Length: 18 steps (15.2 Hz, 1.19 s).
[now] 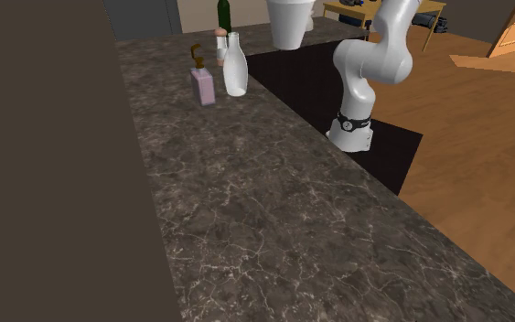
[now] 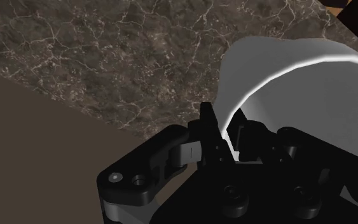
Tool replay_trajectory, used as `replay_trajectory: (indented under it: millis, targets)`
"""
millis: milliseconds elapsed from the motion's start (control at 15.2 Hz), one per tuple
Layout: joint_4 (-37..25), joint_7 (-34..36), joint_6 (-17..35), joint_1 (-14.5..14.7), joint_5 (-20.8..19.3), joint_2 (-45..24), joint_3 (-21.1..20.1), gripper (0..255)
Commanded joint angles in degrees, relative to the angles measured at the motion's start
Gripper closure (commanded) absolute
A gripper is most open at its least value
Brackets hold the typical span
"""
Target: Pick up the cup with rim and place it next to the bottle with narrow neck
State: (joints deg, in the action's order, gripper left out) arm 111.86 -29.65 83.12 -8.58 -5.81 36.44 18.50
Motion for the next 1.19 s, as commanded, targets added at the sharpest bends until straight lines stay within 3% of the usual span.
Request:
replay_trajectory:
  millis: [0,1122]
  targets:
    - [0.8,-2.2,-1.1,-0.8,-1.3,2.0,1.6,255]
    - [-1.5,-21.0,-9.4,-5.8,-13.0,11.3,15.7,255]
